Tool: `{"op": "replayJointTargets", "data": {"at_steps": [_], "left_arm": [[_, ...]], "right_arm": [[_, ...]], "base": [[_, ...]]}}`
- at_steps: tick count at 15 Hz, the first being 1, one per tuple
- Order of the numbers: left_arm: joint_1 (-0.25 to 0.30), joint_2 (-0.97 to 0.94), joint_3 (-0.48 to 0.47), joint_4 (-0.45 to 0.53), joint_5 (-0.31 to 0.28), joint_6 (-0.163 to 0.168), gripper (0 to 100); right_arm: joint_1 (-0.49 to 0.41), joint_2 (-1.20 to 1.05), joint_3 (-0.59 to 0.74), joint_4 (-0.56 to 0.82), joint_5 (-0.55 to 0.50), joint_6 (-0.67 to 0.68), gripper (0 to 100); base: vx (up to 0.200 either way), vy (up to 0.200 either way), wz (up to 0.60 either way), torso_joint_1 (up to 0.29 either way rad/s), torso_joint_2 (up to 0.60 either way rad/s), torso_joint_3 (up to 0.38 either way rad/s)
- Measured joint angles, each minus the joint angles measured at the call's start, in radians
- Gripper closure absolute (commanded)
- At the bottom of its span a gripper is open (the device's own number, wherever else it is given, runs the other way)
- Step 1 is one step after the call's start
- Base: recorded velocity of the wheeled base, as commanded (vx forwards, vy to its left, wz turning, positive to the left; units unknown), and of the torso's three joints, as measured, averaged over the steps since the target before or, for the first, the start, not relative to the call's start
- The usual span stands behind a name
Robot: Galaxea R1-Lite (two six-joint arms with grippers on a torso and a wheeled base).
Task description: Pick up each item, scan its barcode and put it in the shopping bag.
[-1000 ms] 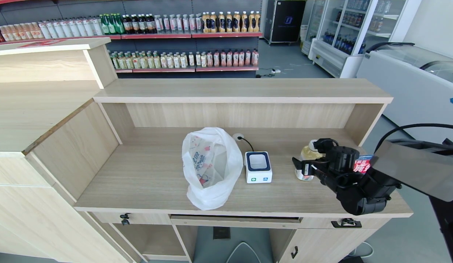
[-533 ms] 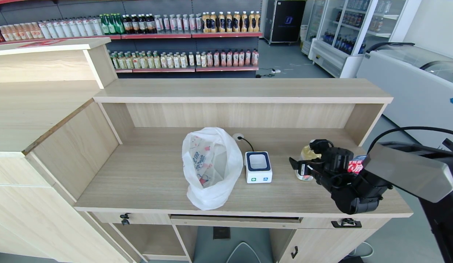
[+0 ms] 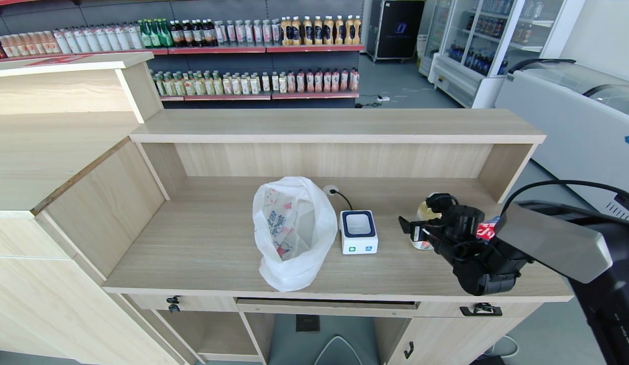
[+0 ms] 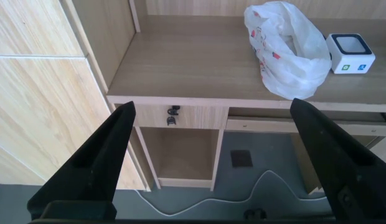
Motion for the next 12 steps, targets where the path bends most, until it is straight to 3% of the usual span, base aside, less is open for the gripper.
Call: {"op": "replayJointTargets", "data": {"at_steps": [3, 4, 12], "left_arm": [[0.0, 0.0, 0.0, 0.0, 0.0, 0.0, 0], [0.0, 0.0, 0.0, 0.0, 0.0, 0.0, 0], [0.0, 0.0, 0.0, 0.0, 0.0, 0.0, 0]], "right_arm": [[-0.001, 0.02, -0.013, 0.0, 0.001, 0.0, 0], [-0.001, 0.026, -0.014, -0.009, 0.003, 0.002, 100], [-0.014, 0.047, -0.051, -0.018, 0.027, -0.012, 100]], "base": [[0.0, 0.0, 0.0, 0.0, 0.0, 0.0], [0.0, 0.0, 0.0, 0.0, 0.0, 0.0], [0.0, 0.0, 0.0, 0.0, 0.0, 0.0]]}}
